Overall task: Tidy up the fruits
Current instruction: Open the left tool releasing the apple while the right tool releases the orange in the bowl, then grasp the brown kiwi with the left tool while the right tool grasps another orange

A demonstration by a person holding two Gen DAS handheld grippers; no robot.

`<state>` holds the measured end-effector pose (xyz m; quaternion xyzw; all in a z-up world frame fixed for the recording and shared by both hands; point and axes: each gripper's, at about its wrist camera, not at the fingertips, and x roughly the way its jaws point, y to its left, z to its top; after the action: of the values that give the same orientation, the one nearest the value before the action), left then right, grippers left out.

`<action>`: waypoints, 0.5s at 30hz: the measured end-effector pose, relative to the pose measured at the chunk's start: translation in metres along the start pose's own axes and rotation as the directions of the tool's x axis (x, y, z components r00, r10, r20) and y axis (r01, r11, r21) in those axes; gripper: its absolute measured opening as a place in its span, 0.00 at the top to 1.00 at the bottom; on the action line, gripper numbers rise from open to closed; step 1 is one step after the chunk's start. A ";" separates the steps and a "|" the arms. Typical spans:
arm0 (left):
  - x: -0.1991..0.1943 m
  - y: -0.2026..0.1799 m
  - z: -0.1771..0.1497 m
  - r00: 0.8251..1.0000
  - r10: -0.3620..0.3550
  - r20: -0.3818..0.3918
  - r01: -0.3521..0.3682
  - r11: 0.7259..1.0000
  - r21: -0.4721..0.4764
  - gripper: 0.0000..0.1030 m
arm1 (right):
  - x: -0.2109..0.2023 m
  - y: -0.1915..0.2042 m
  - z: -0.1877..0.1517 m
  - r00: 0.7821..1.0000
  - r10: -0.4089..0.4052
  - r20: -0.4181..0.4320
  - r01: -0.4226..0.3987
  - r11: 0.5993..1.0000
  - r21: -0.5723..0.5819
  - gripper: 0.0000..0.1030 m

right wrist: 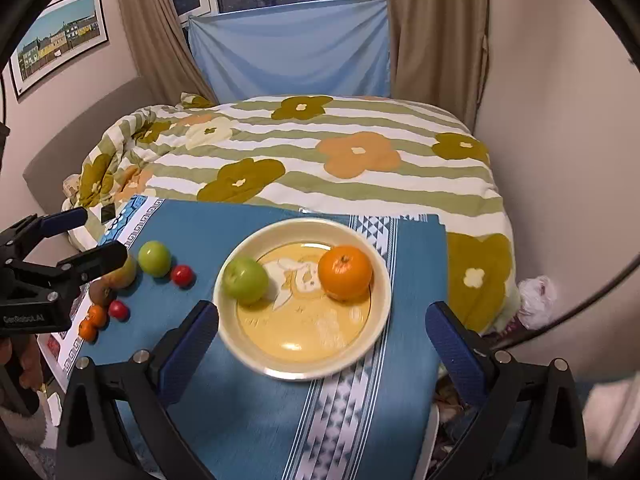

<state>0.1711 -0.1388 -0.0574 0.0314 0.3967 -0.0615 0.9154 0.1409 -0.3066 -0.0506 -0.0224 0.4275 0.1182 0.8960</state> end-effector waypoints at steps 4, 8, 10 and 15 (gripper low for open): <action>-0.028 0.003 -0.017 1.000 0.014 0.025 -0.014 0.999 -0.036 0.00 | -0.023 0.013 -0.012 1.000 0.015 0.014 -0.015 1.000 -0.006 0.00; -0.054 0.015 -0.039 0.999 0.037 0.029 -0.035 0.996 -0.077 0.00 | -0.039 0.030 -0.024 0.999 0.020 0.035 -0.019 0.999 -0.045 0.00; -0.061 0.022 -0.048 0.998 0.059 0.027 -0.056 0.994 -0.093 0.00 | -0.044 0.039 -0.028 0.999 0.034 0.038 -0.032 0.998 -0.056 0.00; -0.083 0.051 -0.071 0.993 0.119 0.017 -0.115 0.984 -0.136 0.00 | -0.048 0.062 -0.042 0.997 0.067 0.025 -0.066 0.996 -0.053 0.00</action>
<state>0.0706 -0.0730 -0.0453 -0.0080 0.3858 0.0188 0.9224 0.0651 -0.2616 -0.0362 -0.0300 0.4127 0.1593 0.8963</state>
